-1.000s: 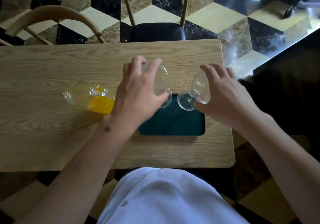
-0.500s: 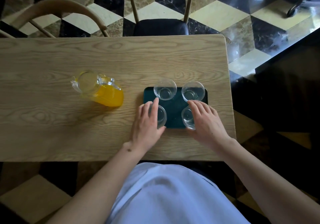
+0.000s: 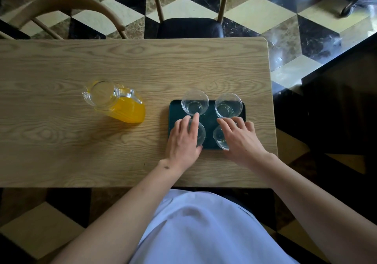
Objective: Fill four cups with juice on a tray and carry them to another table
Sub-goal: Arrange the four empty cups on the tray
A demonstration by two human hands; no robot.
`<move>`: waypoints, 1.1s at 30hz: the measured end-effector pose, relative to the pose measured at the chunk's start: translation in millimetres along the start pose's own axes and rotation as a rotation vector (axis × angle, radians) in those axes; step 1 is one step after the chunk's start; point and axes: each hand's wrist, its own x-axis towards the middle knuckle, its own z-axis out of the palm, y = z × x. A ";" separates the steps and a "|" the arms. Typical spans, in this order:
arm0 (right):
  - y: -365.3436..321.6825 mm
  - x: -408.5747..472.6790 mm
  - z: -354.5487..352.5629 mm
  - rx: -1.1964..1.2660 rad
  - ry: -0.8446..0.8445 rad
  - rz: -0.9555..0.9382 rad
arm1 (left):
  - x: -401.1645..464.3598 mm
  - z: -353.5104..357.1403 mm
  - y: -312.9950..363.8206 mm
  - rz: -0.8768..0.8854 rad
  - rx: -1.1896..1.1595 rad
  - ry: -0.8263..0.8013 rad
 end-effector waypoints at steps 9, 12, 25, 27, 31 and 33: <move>8.9 3.1 2.6 0.014 -0.012 -0.044 | 2.5 1.9 1.2 -0.009 -0.012 0.011; 11.2 -1.3 -0.4 0.081 0.037 -0.028 | 1.1 -0.3 2.7 -0.029 -0.060 0.063; 26.7 -16.4 11.8 0.957 -0.013 0.708 | -4.4 -10.5 -39.4 -0.820 -0.811 -0.073; 25.6 -13.5 15.1 1.007 -0.018 0.775 | -4.3 -9.2 -36.3 -0.842 -0.853 -0.086; 28.1 -10.7 16.1 1.052 -0.014 0.833 | -2.4 -6.4 -31.0 -0.851 -0.883 -0.084; 30.6 -12.1 15.5 1.048 -0.009 0.842 | -1.9 -4.3 -30.3 -0.854 -0.876 -0.077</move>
